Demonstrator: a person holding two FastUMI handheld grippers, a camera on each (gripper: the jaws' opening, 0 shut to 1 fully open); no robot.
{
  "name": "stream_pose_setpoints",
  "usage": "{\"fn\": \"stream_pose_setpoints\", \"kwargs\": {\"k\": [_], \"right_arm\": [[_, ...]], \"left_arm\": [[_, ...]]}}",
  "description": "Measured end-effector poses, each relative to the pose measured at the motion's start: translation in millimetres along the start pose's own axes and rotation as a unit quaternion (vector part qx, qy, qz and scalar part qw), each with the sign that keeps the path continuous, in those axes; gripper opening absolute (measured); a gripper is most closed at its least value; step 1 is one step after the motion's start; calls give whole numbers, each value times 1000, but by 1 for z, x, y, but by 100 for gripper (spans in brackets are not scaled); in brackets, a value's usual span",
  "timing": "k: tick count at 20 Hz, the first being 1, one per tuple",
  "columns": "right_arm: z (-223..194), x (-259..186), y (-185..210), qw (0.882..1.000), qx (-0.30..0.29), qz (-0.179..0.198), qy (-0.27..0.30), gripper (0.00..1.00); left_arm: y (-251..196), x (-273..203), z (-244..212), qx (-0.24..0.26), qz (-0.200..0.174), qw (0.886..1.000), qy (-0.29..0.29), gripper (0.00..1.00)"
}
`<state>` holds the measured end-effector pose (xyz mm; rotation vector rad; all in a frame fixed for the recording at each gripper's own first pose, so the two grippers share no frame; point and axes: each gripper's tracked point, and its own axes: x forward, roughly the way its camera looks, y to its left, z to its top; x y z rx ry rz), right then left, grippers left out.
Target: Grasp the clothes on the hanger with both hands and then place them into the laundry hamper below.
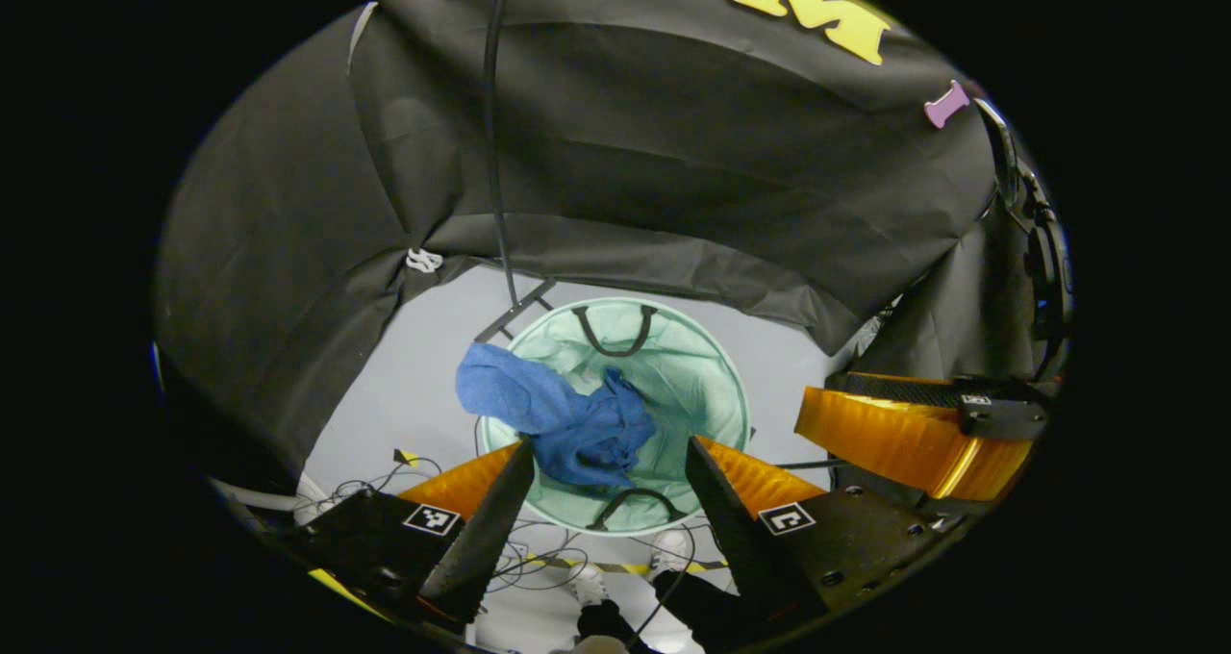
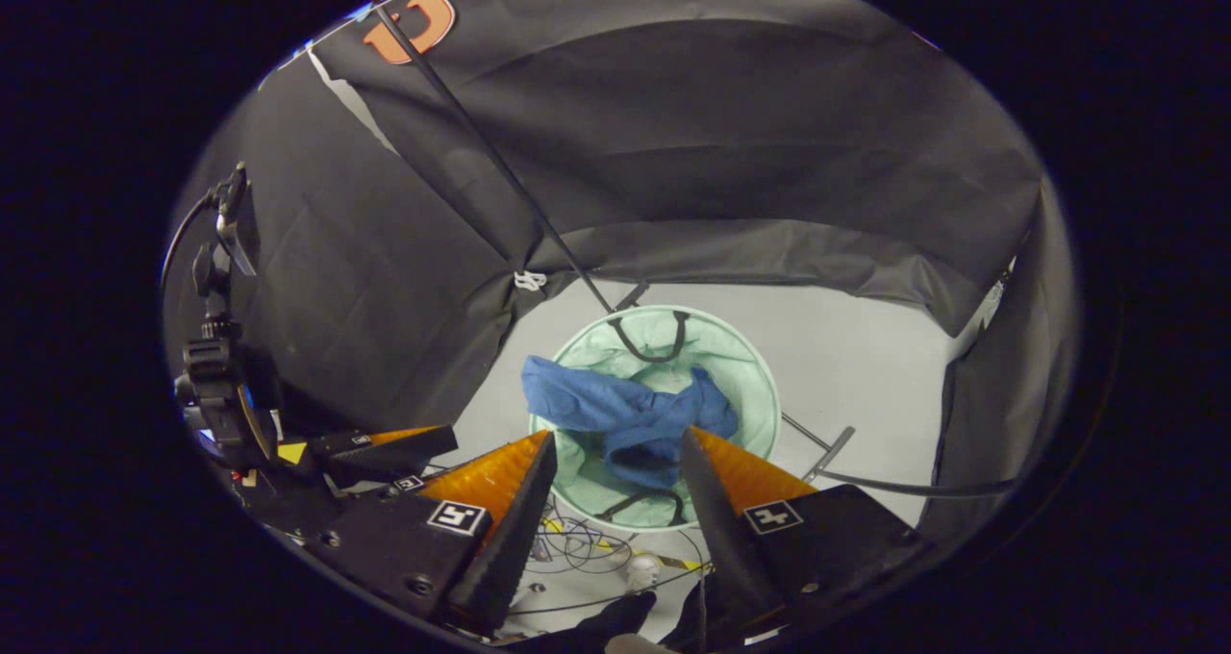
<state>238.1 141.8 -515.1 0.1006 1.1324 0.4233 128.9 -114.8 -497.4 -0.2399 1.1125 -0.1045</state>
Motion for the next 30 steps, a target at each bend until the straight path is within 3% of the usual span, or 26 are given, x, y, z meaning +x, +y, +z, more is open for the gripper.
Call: {"fn": "stream_pose_setpoints", "kwargs": {"k": [1,8,11,13,18,19,21,25,26,30], "right_arm": [[-3,-4,-1,1000,2,-1,-3,85],[11,-43,2,998,-1,-13,-67,85],[26,-85,6,992,-12,-24,-125,85],[37,-123,19,984,-20,-20,-175,86],[43,-232,34,954,-42,-49,-292,95],[43,-252,40,947,-45,-55,-312,95],[40,-298,51,935,-53,-64,-346,95],[33,-404,66,903,-79,-86,-413,96],[30,-421,68,893,-88,-102,-430,100],[25,-483,85,872,-78,-73,-477,98]], "left_arm": [[0,-2,1,1,1,1000,-3,100],[5,-44,15,32,24,997,-60,97],[8,-83,33,48,31,991,-118,100],[10,-122,52,69,38,982,-171,97],[2,-227,86,108,38,950,-292,96],[2,-248,90,115,36,942,-312,100],[3,-294,99,128,37,928,-349,96],[-1,-371,110,130,41,900,-414,92],[-1,-385,110,128,43,895,-426,94],[4,-437,107,117,51,875,-468,99]]}}
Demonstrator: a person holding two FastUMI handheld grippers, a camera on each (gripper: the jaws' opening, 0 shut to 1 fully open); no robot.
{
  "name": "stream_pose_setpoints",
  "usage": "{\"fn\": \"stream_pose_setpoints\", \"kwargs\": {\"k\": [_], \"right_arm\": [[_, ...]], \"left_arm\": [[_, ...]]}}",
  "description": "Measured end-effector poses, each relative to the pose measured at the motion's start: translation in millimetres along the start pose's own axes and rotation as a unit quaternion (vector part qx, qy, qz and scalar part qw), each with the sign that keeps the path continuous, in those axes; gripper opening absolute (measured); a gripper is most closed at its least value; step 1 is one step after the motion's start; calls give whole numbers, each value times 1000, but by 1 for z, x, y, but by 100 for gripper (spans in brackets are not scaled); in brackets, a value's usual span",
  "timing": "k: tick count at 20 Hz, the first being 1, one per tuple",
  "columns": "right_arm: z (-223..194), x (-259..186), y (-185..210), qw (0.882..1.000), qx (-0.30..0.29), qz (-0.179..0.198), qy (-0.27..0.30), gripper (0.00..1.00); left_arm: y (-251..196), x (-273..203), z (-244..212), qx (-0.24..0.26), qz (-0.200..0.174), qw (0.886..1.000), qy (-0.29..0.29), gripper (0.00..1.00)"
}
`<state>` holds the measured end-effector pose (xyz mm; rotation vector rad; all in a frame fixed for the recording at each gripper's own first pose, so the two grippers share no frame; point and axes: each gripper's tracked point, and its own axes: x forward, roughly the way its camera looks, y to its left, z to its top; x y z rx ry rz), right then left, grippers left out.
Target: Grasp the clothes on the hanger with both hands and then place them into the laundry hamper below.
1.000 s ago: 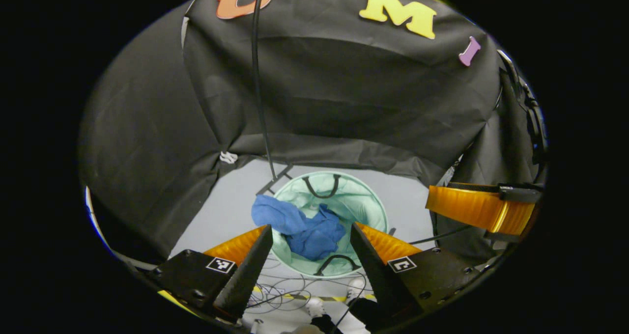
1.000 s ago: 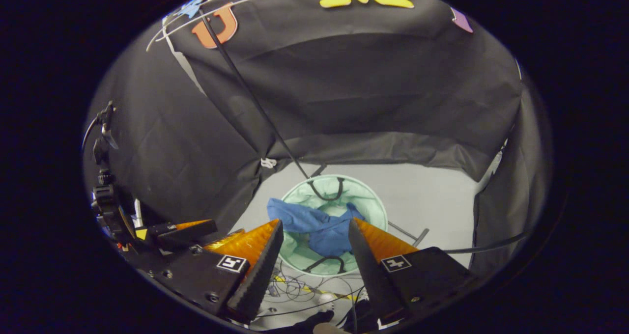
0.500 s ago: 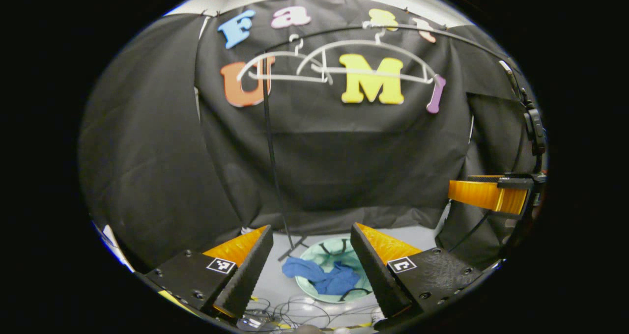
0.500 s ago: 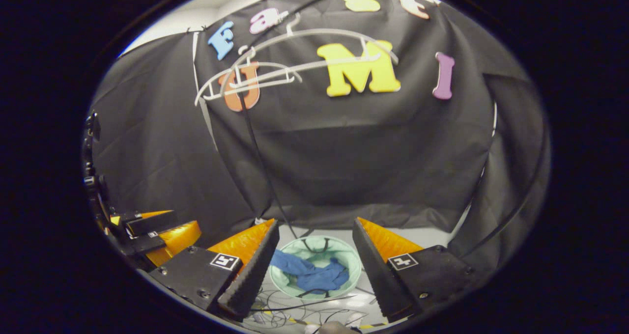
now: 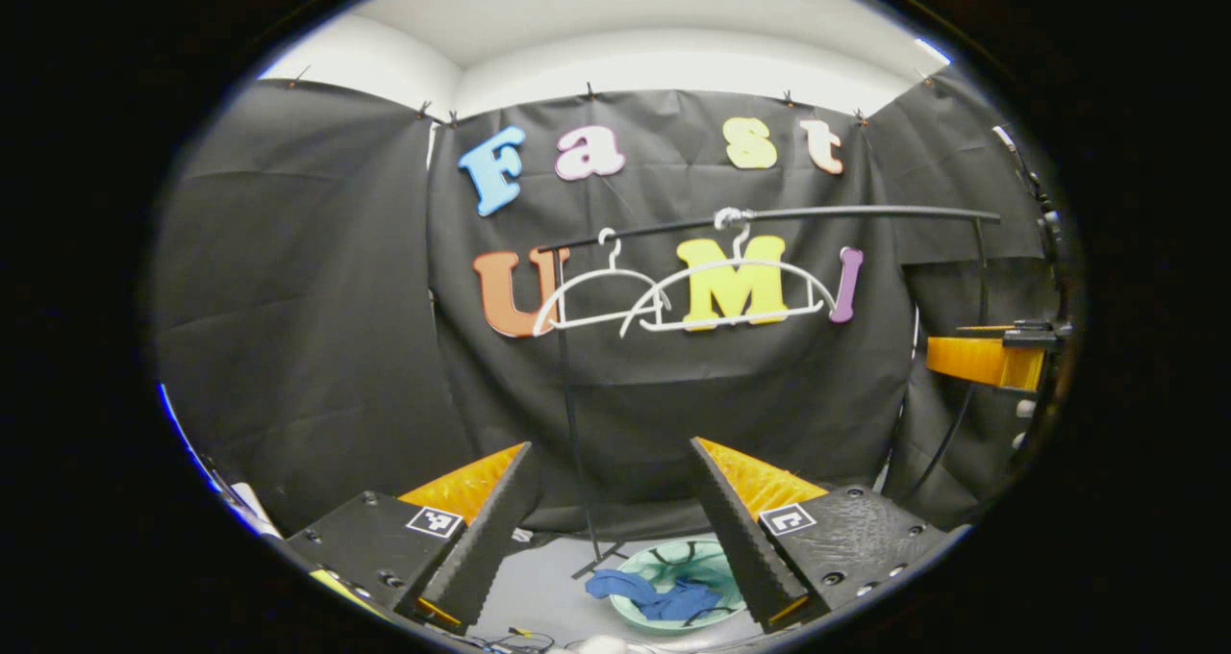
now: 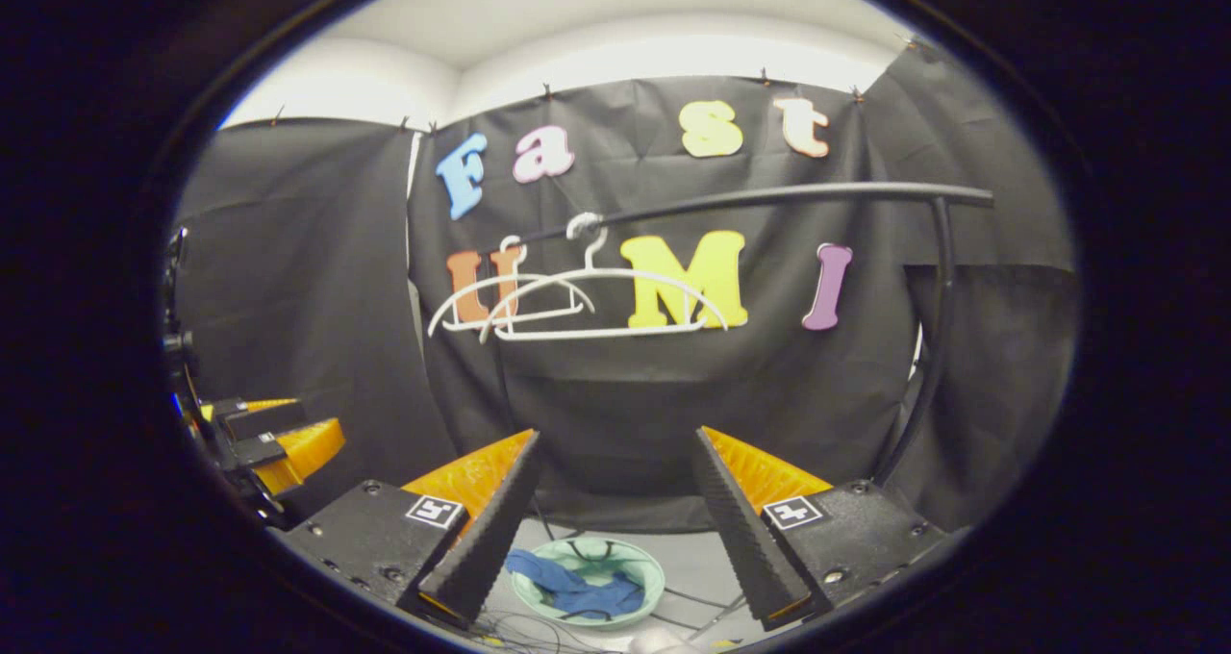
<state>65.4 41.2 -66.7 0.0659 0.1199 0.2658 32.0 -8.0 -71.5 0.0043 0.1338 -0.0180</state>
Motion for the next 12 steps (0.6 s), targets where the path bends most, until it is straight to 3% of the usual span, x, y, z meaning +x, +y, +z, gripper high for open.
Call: {"fn": "stream_pose_setpoints", "kwargs": {"k": [4,5,12], "right_arm": [[27,-32,-3,999,-26,4,-30,99],[33,-39,-5,999,-29,2,-39,100],[38,-55,-8,998,-30,10,-51,99]], "left_arm": [[6,-27,27,-5,27,999,-17,93],[4,-31,31,-6,30,999,-22,100],[-5,-66,48,-16,53,998,-32,100]]}}
